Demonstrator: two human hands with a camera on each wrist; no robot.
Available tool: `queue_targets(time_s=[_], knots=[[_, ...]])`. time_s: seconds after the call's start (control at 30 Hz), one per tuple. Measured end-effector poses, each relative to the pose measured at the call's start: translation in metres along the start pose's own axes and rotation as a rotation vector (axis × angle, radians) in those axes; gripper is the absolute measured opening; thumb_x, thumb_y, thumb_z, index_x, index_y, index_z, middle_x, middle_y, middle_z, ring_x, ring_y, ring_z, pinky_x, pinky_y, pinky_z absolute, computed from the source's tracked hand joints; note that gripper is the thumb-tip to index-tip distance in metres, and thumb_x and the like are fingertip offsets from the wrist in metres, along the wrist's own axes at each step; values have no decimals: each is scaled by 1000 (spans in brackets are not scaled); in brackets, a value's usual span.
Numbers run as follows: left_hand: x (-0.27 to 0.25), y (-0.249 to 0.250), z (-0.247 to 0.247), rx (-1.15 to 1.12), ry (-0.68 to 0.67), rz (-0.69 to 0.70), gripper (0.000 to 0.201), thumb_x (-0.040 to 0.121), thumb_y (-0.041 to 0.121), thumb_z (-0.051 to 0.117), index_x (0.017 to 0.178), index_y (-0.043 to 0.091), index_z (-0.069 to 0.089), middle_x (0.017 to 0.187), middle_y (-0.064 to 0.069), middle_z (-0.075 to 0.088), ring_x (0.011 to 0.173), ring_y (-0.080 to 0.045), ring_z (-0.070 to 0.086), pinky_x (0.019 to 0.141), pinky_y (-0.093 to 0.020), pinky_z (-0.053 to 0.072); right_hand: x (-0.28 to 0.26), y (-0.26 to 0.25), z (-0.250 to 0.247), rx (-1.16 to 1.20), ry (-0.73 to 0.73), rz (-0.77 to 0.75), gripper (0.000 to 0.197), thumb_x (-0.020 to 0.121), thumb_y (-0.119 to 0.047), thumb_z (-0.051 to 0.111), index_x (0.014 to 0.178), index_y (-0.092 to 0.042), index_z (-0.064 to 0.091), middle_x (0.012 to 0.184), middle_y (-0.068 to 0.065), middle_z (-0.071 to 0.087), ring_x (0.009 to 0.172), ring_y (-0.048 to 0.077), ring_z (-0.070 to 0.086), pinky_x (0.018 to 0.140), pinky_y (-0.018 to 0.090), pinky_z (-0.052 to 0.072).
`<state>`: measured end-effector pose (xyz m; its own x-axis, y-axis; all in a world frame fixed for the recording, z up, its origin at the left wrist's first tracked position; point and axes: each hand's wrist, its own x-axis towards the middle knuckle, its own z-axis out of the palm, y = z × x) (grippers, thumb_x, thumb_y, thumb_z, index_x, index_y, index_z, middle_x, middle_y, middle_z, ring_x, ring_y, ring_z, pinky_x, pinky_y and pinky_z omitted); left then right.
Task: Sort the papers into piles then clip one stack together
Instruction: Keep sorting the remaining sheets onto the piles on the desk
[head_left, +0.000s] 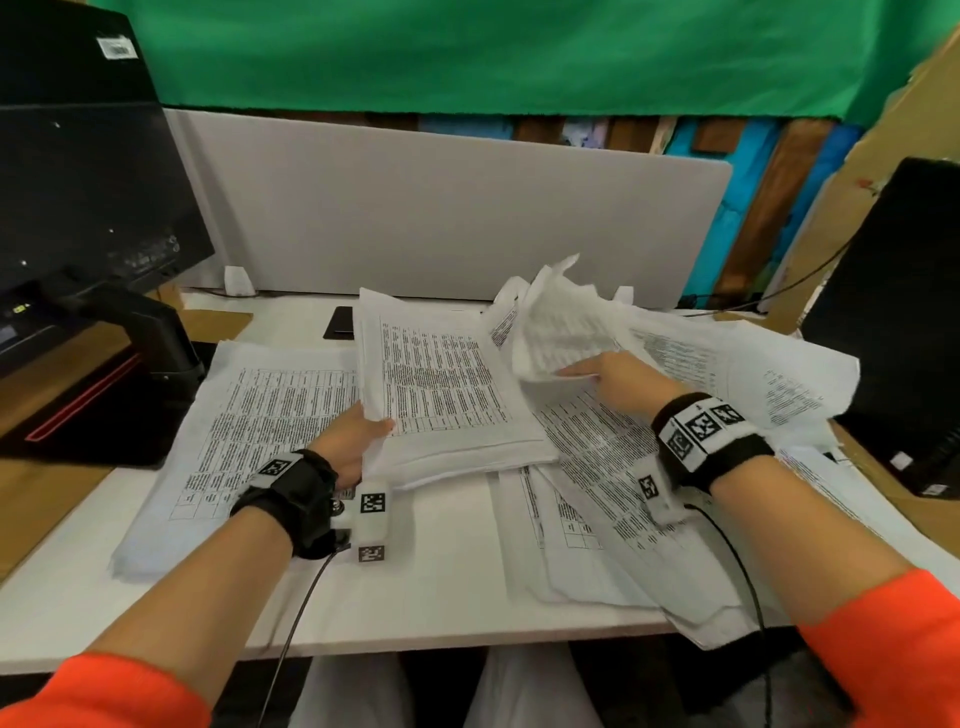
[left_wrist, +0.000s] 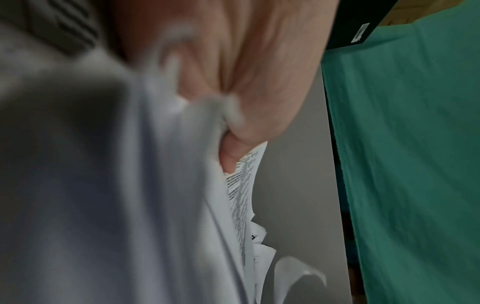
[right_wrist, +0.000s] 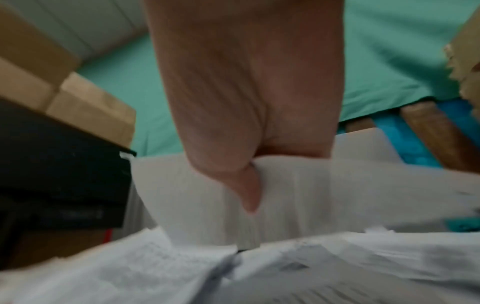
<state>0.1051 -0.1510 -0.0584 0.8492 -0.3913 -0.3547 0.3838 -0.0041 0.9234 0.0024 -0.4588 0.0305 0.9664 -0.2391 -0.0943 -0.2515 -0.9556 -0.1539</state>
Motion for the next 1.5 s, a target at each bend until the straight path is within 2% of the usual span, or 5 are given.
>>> queue_targets(time_s=[0.33,0.57,1.07,1.33,1.5], knots=[[1,-2,-2,-93,26,12,43,99,1,42,141,6,33,133,-21,51,97,-31,61,79,-44,51,-57,25,-19,48,-949,-84,58,87,-42,68,141,-44,45,150,-12,41,134,10,39,118,37,27],[-3,-1,0,-76,55,38,45,99,3,44,142,11,34,135,-16,52,115,-34,55,92,-47,45,-47,71,-10,56,-271,387,101,69,-81,54,144,-14,45,151,9,43,132,28,47,107,42,40],[-9,2,8,-22,-7,79,41,100,4,41,140,9,39,124,-14,57,93,-22,61,94,-43,44,-31,64,4,1088,91,331,35,96,-8,58,130,0,57,121,15,66,86,21,67,69,29,55],[-17,4,5,-68,-14,83,36,100,10,43,136,7,43,102,-7,65,83,-18,66,67,-35,56,-25,50,14,1019,66,339,31,96,-8,58,126,-2,60,128,23,63,113,37,63,101,46,48],[-19,14,19,-75,-33,81,34,99,22,47,131,13,50,122,-13,63,102,-26,63,93,-46,49,-25,25,11,1124,27,209,27,101,-10,50,125,-2,59,124,21,65,111,36,64,100,48,49]])
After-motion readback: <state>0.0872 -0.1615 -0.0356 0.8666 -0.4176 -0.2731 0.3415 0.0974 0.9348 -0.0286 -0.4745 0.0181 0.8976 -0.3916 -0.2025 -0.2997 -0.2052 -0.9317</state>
